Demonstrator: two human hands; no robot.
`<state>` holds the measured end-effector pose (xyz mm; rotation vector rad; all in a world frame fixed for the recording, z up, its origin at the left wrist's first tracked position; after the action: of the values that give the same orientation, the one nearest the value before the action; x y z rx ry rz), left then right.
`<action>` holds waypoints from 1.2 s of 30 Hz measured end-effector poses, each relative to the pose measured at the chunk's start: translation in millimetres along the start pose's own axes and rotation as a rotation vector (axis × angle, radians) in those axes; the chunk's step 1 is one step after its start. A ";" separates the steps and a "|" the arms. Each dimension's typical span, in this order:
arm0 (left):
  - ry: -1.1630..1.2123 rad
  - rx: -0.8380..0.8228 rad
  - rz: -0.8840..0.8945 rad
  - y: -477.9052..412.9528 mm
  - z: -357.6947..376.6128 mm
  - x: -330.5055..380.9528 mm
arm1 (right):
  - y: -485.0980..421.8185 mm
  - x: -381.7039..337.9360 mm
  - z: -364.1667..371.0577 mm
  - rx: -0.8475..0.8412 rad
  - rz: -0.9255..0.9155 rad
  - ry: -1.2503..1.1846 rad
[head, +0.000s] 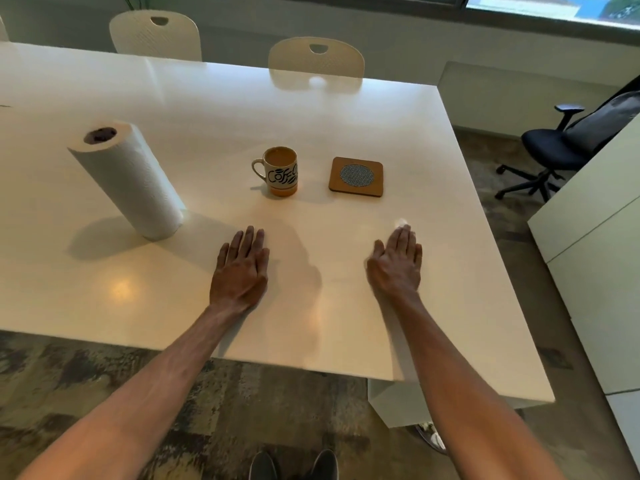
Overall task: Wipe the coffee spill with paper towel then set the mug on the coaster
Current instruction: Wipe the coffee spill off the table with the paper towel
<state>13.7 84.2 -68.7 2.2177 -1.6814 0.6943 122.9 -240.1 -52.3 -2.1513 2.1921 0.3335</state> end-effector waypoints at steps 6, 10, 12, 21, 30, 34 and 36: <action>0.011 -0.003 -0.007 -0.8 -2.7 0.5 | -26.9 -59.9 7.1 -0.073 -0.167 0.003; 0.006 -0.007 -0.007 -0.9 -3.4 1.5 | -5.4 -101.7 22.7 -0.112 -0.337 0.028; 0.008 -0.009 -0.006 -1.2 -3.6 2.0 | 15.3 -121.5 31.8 -0.122 -0.423 0.048; 0.074 -0.029 -0.029 -1.5 -2.5 2.0 | 68.8 -148.5 29.4 0.123 -0.601 -0.117; 0.415 0.108 -0.095 -22.8 -21.6 1.7 | 38.5 -163.1 -2.5 0.251 -0.586 -0.252; 0.455 0.158 -0.086 -53.0 -32.0 -0.6 | 9.6 -168.2 -12.1 0.282 -0.452 -0.399; 0.472 0.179 -0.073 -72.2 -37.6 -3.3 | -4.9 -168.6 -10.0 0.251 -0.340 -0.492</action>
<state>74.1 126.0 -33.5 1.9992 -1.3394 1.2727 133.9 -76.4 -11.6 -1.9880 1.4950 0.4746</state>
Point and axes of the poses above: each hand's wrist, its own y-axis away from the middle knuckle, its own z-axis out of the palm, x = y × z, the point moved 9 cm from there along -y, towards the middle knuckle, and after that the axes turned 9 degrees about y, right-handed, at the moved point
